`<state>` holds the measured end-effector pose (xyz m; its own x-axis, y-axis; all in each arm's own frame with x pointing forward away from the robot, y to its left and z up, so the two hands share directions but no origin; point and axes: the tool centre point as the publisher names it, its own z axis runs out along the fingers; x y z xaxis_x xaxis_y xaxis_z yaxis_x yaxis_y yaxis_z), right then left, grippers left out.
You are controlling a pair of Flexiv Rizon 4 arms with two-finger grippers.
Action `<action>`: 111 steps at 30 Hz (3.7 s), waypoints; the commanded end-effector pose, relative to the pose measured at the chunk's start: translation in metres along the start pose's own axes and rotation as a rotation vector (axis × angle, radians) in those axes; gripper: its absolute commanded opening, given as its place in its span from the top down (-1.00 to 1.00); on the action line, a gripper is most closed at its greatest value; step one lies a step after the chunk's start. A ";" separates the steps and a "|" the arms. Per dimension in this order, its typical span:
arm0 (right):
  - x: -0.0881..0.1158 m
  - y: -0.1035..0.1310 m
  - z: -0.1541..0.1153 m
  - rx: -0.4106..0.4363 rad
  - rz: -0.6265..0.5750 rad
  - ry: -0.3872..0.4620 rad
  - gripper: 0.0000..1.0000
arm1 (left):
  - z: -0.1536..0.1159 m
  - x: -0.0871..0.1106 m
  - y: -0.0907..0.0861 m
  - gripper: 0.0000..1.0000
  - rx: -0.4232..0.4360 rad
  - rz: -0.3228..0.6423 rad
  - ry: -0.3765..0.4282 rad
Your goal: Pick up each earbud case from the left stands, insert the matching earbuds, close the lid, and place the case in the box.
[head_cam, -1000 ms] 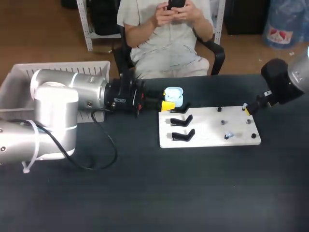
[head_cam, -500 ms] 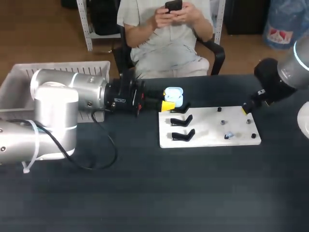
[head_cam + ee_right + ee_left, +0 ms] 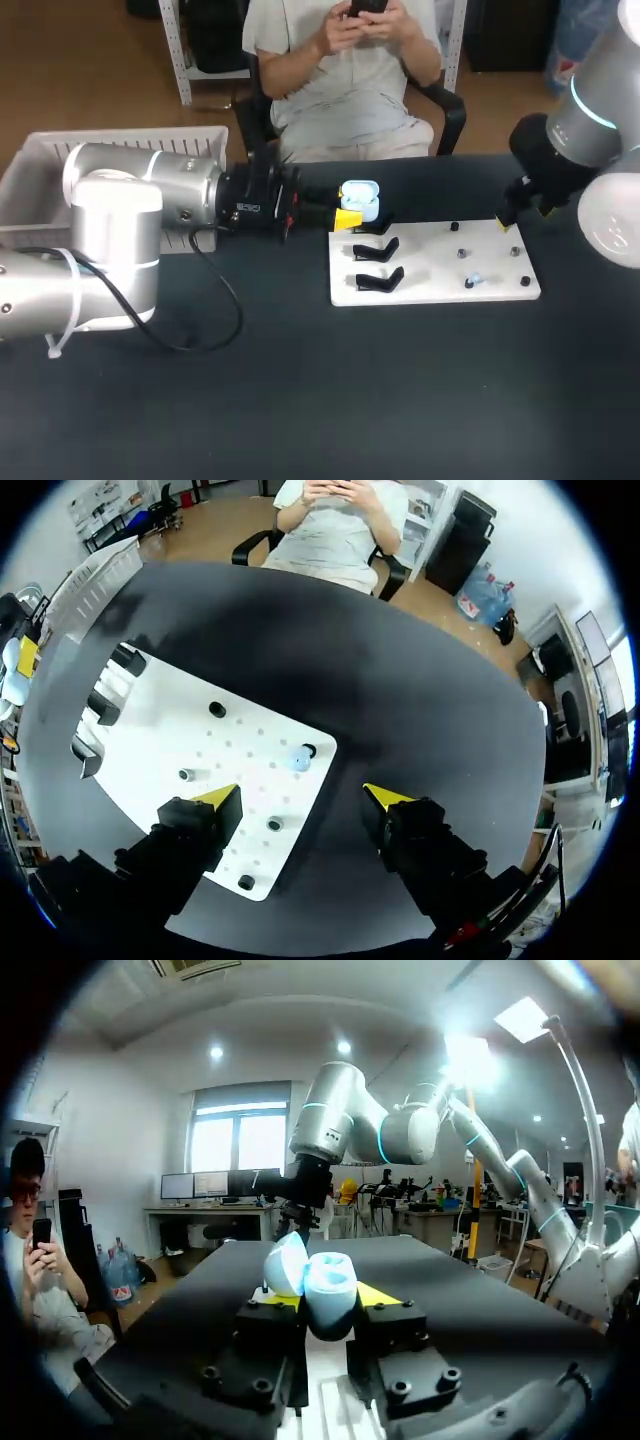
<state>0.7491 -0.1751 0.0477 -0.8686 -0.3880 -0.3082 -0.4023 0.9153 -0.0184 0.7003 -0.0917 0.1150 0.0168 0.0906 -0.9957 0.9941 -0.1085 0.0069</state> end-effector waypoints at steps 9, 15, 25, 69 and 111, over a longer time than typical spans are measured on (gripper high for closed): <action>-0.015 0.002 0.010 0.007 0.037 0.115 -0.14 | 0.000 0.000 -0.001 1.00 -0.005 0.003 -0.001; -0.017 -0.001 0.016 0.017 0.049 0.148 -0.09 | 0.000 0.000 -0.001 1.00 -0.005 0.003 -0.001; -0.019 -0.001 0.025 0.027 0.051 0.167 0.04 | 0.000 0.000 -0.001 1.00 -0.005 0.003 -0.001; -0.017 0.003 0.021 0.076 0.060 0.182 1.00 | 0.000 0.000 -0.001 1.00 -0.005 0.003 -0.001; -0.023 0.195 -0.137 0.011 0.161 0.167 1.00 | 0.000 0.000 -0.001 1.00 -0.005 0.003 -0.001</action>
<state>0.6514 -0.0104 0.1814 -0.9573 -0.2507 -0.1443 -0.2552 0.9668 0.0134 0.7003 -0.0917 0.1150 0.0169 0.0906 -0.9957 0.9941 -0.1085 0.0070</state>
